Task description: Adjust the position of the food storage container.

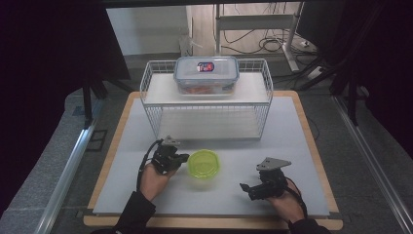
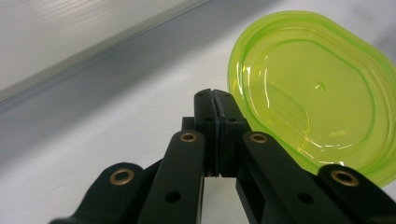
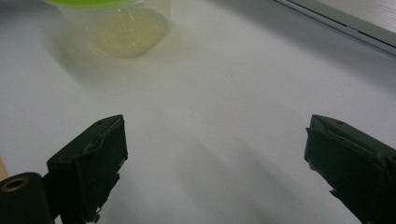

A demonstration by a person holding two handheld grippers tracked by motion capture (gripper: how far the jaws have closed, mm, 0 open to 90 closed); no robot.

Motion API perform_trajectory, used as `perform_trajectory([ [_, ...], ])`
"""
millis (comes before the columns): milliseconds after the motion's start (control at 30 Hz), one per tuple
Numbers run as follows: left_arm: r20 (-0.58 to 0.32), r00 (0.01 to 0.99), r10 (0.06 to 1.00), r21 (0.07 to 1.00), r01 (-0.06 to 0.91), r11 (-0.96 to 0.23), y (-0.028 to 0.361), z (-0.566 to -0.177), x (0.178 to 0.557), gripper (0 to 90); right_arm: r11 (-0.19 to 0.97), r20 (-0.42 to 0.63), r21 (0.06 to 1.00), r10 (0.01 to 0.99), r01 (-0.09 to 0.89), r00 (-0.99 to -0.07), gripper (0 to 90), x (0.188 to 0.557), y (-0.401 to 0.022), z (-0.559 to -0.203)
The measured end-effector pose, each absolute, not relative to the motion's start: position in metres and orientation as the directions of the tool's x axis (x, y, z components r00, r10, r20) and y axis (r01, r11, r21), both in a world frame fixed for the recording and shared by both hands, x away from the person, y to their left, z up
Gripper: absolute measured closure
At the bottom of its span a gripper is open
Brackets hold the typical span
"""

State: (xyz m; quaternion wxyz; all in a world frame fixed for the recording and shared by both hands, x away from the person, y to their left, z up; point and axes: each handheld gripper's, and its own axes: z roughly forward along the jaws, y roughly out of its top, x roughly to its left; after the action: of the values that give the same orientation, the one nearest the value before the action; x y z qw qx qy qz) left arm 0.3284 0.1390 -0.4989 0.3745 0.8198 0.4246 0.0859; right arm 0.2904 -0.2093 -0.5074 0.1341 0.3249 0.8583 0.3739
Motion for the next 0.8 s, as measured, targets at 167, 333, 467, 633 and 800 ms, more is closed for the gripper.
perform_trajectory([
  [167,-0.162,0.635,0.755,0.693,0.618,-0.371,0.135,-0.499,0.327,89.1,0.508,0.014,0.729,0.659,0.459,-0.752,5.2,0.291,-0.21,-0.508],
  [333,-0.113,0.616,0.779,0.703,0.603,-0.376,0.143,-0.496,0.324,82.1,0.505,0.017,0.73,0.66,0.461,-0.751,5.2,0.291,-0.211,-0.507],
  [467,-0.054,0.592,0.804,0.713,0.587,-0.384,0.151,-0.494,0.317,66.5,0.502,0.02,0.731,0.66,0.461,-0.751,5.2,0.291,-0.211,-0.507],
  [633,-0.022,0.578,0.816,0.731,0.566,-0.381,0.163,-0.494,0.307,42.5,0.49,0.031,0.737,0.662,0.465,-0.748,5.2,0.291,-0.211,-0.506],
  [800,-0.039,0.59,0.806,0.753,0.548,-0.365,0.176,-0.494,0.295,27.6,0.48,0.047,0.741,0.662,0.47,-0.748,5.2,0.29,-0.211,-0.506],
])
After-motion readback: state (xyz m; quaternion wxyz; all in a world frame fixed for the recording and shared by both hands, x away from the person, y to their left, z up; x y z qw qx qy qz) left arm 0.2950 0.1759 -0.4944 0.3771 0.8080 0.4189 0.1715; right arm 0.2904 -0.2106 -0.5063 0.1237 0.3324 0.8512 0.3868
